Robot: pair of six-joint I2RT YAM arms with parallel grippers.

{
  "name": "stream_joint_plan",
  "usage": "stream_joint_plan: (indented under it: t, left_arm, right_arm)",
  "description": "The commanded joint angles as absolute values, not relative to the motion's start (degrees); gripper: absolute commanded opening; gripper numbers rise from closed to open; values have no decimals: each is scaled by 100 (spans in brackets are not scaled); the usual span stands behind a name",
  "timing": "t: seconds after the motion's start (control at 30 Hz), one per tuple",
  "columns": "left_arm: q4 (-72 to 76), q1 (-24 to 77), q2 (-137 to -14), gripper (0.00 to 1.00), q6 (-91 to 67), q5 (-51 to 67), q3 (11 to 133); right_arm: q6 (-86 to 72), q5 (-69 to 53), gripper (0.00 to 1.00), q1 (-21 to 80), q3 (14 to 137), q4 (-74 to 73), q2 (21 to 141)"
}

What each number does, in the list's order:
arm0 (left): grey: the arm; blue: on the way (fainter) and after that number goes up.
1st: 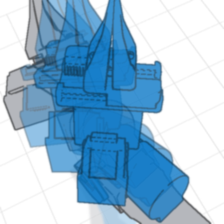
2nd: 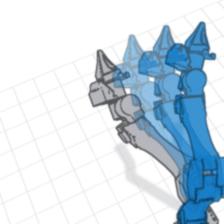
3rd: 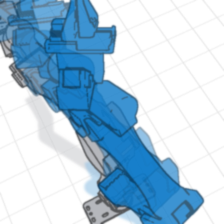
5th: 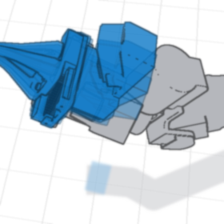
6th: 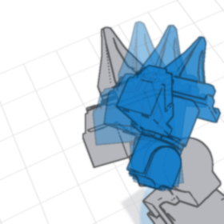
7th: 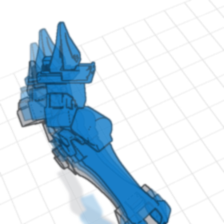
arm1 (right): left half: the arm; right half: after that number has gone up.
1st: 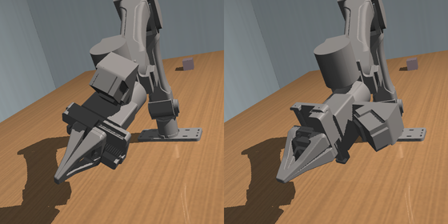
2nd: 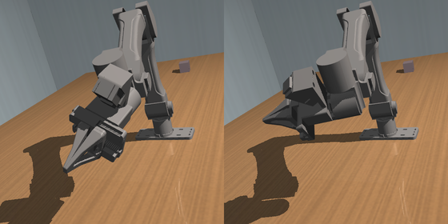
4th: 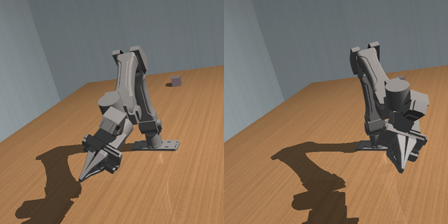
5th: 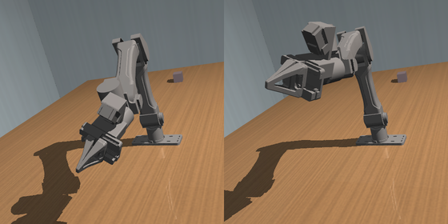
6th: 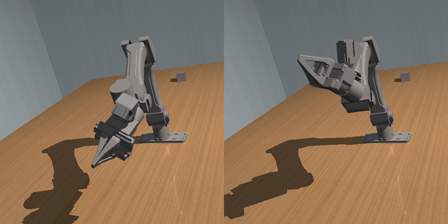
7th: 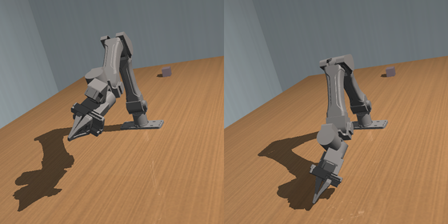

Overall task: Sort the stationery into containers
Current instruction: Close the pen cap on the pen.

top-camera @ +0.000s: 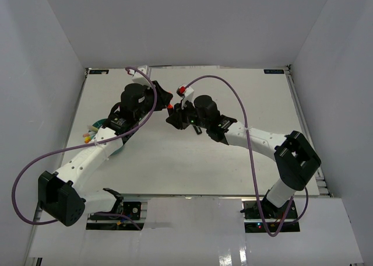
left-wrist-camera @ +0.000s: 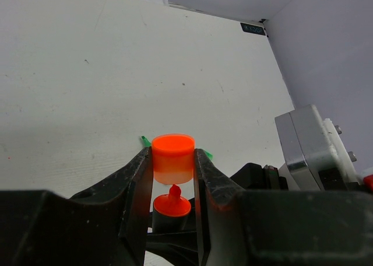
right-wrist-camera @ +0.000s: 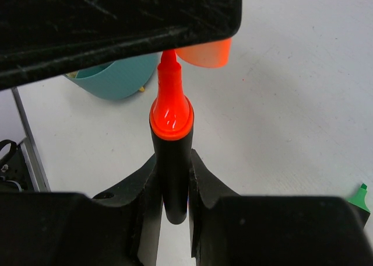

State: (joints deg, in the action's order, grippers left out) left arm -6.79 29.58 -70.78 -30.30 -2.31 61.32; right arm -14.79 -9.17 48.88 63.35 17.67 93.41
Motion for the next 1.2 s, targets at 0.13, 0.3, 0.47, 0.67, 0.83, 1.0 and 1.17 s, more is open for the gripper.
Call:
stream_joint_plan:
  t: [0.13,0.3,0.47,0.67,0.83,1.0,1.17]
  left_arm:
    - [-536,2979,-6873,0,-2909,-290,6064]
    - [-519,2979,-6873,0,-2900,-299,6064]
    - [-519,2979,-6864,0,-2883,-299,6056]
    - [-510,2979,-6864,0,-2874,-281,6047]
    - [-492,2979,-6847,0,-2865,-290,6029]
    - [-483,2979,-6803,0,-2813,-369,6029]
    - [-475,2979,-6776,0,-2769,-317,6038]
  right_arm:
    - [-1433,-975,8,4896,6486,1802,9308]
    - [-1441,-1037,8,4896,6460,1784,9308]
    - [-1441,-993,8,4904,6434,1775,9281]
    - [-1415,-932,8,4887,6407,1740,9272]
    - [-1424,-941,8,4887,6398,1740,9290]
    - [-1424,-932,8,4878,6372,1696,9308]
    - [-1424,-905,8,4878,6372,1696,9299]
